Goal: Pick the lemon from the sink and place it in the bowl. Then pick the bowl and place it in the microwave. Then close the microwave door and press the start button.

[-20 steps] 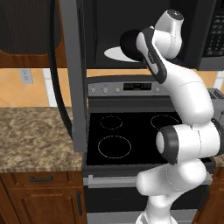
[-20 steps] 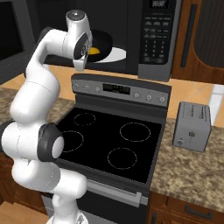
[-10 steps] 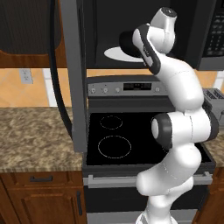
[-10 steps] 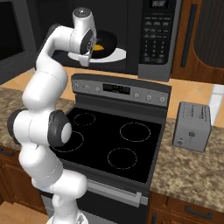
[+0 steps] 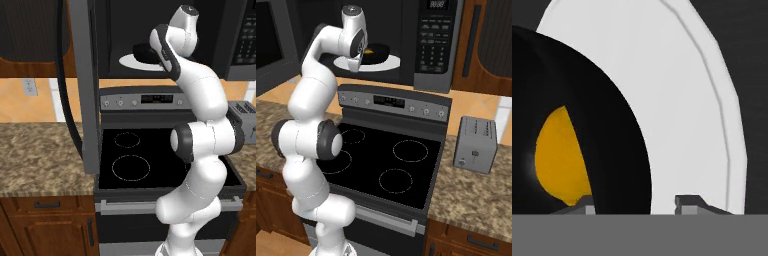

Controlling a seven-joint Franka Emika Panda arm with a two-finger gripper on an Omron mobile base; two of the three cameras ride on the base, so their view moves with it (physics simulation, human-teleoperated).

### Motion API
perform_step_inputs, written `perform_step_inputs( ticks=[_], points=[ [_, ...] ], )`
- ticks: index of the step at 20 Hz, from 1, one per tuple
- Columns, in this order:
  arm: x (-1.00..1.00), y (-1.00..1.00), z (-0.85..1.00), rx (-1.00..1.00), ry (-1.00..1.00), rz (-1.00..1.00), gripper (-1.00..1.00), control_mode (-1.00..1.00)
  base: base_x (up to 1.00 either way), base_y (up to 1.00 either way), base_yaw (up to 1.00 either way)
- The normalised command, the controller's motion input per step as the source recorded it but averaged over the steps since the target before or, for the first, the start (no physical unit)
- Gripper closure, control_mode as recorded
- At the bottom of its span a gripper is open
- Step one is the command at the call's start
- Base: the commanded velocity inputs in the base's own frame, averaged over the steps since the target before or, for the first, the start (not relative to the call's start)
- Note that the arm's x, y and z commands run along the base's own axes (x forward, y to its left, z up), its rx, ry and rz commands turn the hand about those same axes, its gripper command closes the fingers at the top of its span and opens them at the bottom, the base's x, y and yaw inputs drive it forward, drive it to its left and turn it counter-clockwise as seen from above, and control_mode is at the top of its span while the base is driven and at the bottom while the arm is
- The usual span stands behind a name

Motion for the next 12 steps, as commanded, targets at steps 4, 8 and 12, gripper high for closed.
perform_step_inputs(
  ticks=[4,8,12],
  points=[
    [-0.06,0.00,0.00,0.00,-0.06,0.00,-1.00,-1.00,0.00,0.00,0.00],
    [-0.36,0.00,0.00,0.02,-0.25,0.01,-1.00,-1.00,0.00,0.00,0.00],
    [-0.59,0.00,0.00,0.08,-0.31,0.02,-1.00,-1.00,0.00,0.00,0.00]
  ],
)
